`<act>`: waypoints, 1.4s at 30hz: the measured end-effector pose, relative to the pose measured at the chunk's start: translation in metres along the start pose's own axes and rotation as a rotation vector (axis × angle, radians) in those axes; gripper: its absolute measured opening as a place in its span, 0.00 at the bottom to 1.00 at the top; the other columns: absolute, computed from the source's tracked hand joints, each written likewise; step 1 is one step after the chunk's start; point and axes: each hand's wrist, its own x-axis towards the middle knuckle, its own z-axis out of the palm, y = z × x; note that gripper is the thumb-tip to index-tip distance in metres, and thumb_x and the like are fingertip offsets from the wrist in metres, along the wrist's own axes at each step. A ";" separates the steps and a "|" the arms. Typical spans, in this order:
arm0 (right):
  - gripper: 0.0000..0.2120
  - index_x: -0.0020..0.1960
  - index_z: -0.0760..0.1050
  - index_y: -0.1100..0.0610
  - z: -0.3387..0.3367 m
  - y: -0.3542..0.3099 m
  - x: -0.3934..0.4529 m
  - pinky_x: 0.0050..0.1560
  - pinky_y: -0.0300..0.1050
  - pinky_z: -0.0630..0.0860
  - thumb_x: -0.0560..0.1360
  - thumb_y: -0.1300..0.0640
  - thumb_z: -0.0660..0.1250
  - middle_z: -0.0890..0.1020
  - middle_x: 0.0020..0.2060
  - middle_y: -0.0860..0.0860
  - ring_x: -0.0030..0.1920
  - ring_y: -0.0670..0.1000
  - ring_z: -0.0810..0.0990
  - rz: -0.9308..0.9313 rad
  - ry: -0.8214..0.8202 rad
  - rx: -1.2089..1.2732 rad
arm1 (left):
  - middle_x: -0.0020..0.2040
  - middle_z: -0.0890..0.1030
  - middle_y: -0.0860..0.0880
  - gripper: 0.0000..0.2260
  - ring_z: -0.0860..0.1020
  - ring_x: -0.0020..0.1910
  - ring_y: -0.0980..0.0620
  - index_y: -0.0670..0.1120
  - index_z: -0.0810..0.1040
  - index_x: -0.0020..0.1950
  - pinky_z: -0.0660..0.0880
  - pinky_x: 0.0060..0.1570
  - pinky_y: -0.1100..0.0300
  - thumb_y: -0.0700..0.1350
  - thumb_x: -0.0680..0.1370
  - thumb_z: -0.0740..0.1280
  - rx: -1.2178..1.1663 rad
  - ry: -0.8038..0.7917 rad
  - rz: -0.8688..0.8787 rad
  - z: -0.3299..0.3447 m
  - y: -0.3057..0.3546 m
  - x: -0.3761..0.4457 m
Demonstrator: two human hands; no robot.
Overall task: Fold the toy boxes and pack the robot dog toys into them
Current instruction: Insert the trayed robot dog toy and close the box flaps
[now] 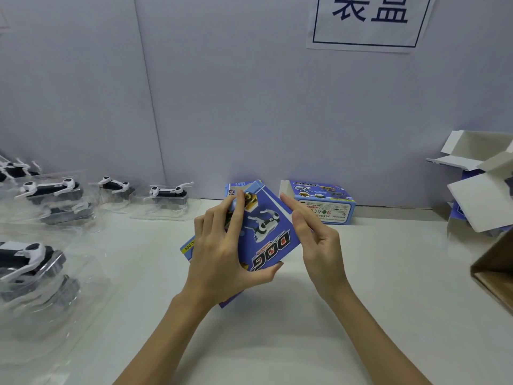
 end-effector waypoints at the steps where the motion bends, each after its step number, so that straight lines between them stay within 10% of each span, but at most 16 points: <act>1: 0.18 0.70 0.77 0.46 -0.001 -0.001 0.000 0.46 0.43 0.85 0.82 0.53 0.63 0.81 0.67 0.45 0.71 0.52 0.77 0.000 -0.001 -0.007 | 0.72 0.73 0.42 0.53 0.72 0.68 0.44 0.37 0.65 0.80 0.67 0.68 0.51 0.75 0.70 0.68 0.003 0.004 0.003 0.000 0.001 0.000; 14: 0.21 0.75 0.72 0.42 0.002 -0.004 -0.007 0.51 0.44 0.85 0.82 0.47 0.61 0.76 0.71 0.43 0.76 0.53 0.71 -0.088 -0.111 -0.087 | 0.73 0.71 0.43 0.52 0.72 0.68 0.44 0.40 0.61 0.82 0.70 0.67 0.48 0.75 0.70 0.66 -0.087 -0.015 -0.014 -0.004 -0.005 -0.002; 20: 0.23 0.74 0.73 0.50 0.005 -0.011 -0.006 0.50 0.44 0.85 0.81 0.46 0.62 0.77 0.70 0.41 0.76 0.51 0.71 -0.133 -0.116 -0.171 | 0.82 0.58 0.42 0.39 0.62 0.79 0.43 0.59 0.67 0.79 0.69 0.71 0.43 0.73 0.72 0.71 -0.124 -0.029 0.121 -0.008 -0.002 0.000; 36: 0.20 0.78 0.71 0.51 0.025 -0.008 -0.012 0.61 0.48 0.82 0.87 0.54 0.58 0.72 0.76 0.47 0.79 0.57 0.64 -0.253 -0.187 -0.245 | 0.76 0.62 0.45 0.22 0.63 0.77 0.45 0.55 0.73 0.59 0.70 0.64 0.44 0.60 0.72 0.76 -0.234 0.187 0.095 -0.005 0.011 0.008; 42: 0.24 0.80 0.67 0.45 0.024 -0.008 -0.013 0.61 0.44 0.82 0.86 0.40 0.54 0.66 0.79 0.45 0.81 0.53 0.61 -0.225 -0.189 -0.298 | 0.76 0.66 0.44 0.24 0.66 0.75 0.35 0.53 0.70 0.64 0.66 0.67 0.42 0.60 0.74 0.73 -0.168 0.193 0.091 -0.002 0.014 0.006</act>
